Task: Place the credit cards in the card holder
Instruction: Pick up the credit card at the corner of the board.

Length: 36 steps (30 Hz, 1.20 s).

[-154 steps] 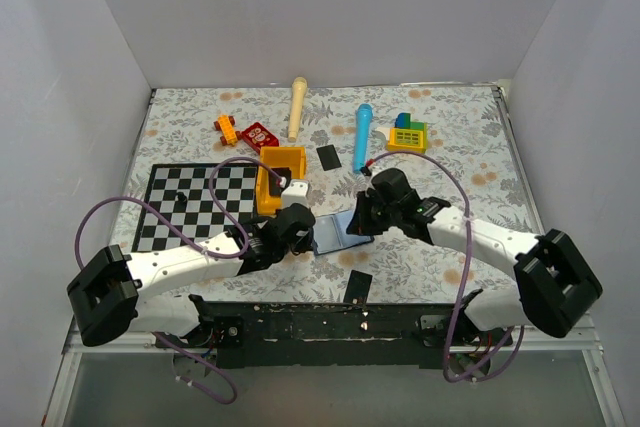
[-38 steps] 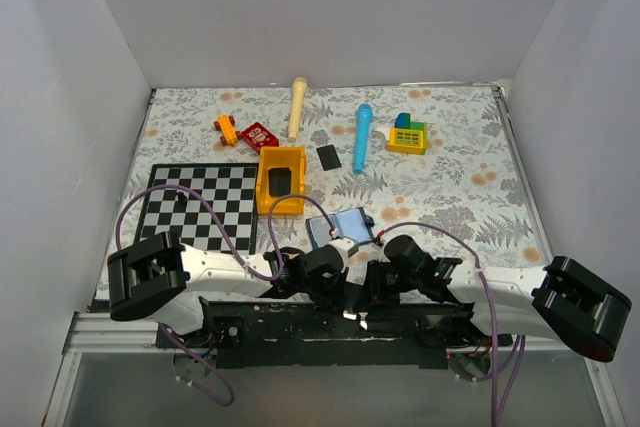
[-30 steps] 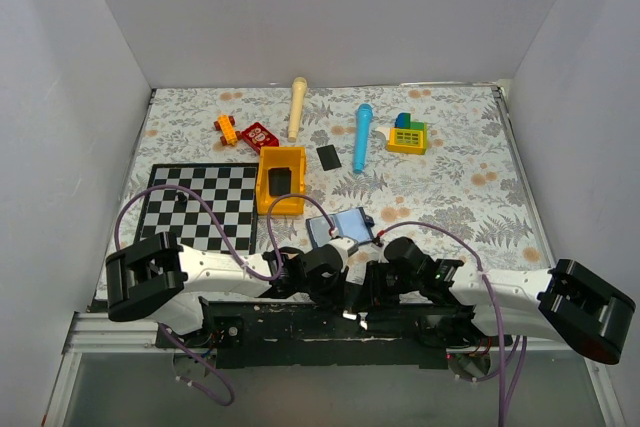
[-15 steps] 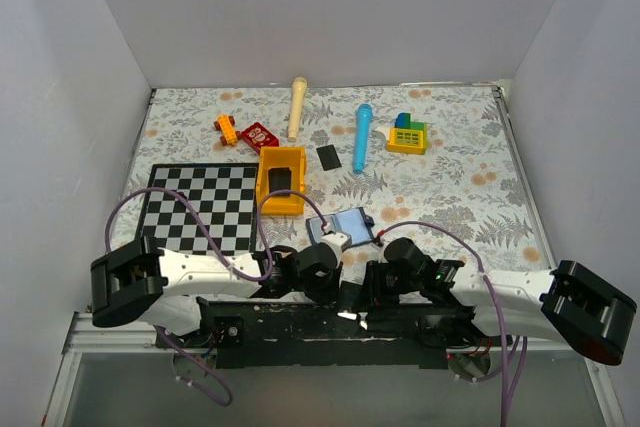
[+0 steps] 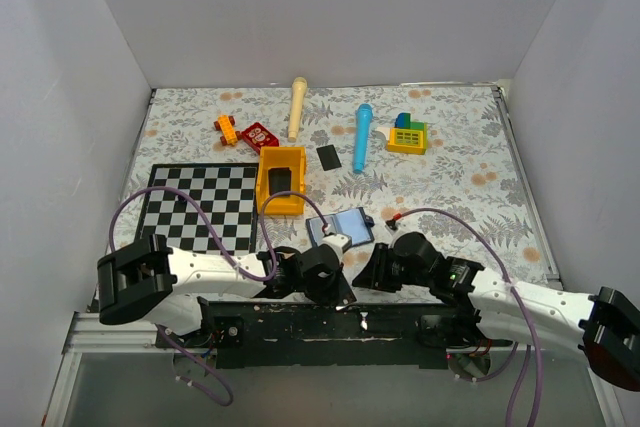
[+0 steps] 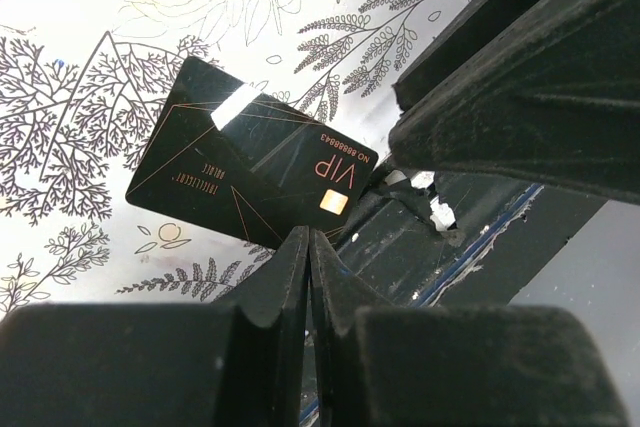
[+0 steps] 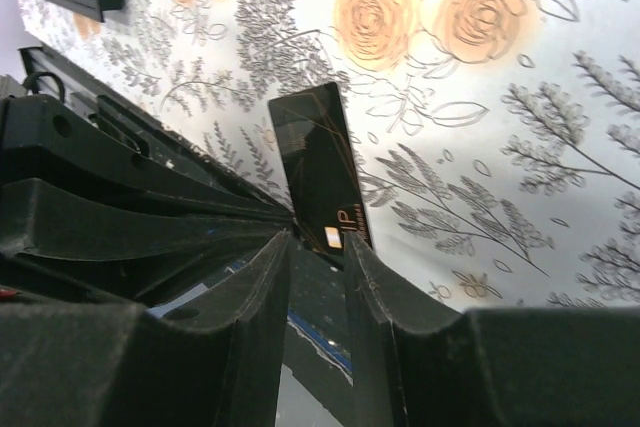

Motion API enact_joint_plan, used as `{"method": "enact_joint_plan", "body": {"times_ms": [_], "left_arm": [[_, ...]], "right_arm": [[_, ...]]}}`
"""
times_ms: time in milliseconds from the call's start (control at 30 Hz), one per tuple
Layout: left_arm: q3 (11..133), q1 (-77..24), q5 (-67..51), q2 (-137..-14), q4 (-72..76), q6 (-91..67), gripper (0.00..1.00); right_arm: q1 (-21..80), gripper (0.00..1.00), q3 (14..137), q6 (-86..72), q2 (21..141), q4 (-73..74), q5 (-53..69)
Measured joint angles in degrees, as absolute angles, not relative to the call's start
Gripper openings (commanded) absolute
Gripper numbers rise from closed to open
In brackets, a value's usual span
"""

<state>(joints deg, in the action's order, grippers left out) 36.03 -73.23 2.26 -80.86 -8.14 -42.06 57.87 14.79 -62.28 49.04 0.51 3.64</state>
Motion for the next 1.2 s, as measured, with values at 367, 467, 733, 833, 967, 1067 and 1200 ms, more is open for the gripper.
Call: {"method": "enact_joint_plan", "body": {"times_ms": [367, 467, 733, 833, 967, 1067, 1200], "left_arm": [[35.5, -72.7, 4.7, -79.7, -9.4, -42.5, 0.01], [34.9, -70.9, 6.6, -76.4, -9.9, -42.8, 0.04], [35.4, -65.7, 10.1, -78.0, -7.7, -42.4, 0.02], [35.9, -65.5, 10.1, -80.9, -7.3, -42.0, 0.01], [36.2, -65.5, 9.7, -83.8, -6.4, -41.8, 0.0], [36.2, -65.5, 9.3, -84.4, -5.0, -41.8, 0.0], [36.1, -65.5, 8.3, -85.3, -2.9, -42.0, 0.0]], "right_arm": [[57.9, 0.36, 14.4, -62.7, 49.6, 4.3, 2.3], [57.9, 0.36, 14.4, -62.7, 50.5, 4.3, 2.3], [57.9, 0.36, 14.4, -62.5, 51.9, 3.0, 2.8], [57.9, 0.36, 14.4, -62.5, 53.8, 1.5, 3.6], [57.9, 0.36, 14.3, -62.5, 56.1, -0.4, 5.0], [57.9, 0.36, 14.3, -62.6, 57.1, -1.5, 6.2], [57.9, 0.37, 14.2, -62.6, 57.3, -2.0, 7.7]]}}
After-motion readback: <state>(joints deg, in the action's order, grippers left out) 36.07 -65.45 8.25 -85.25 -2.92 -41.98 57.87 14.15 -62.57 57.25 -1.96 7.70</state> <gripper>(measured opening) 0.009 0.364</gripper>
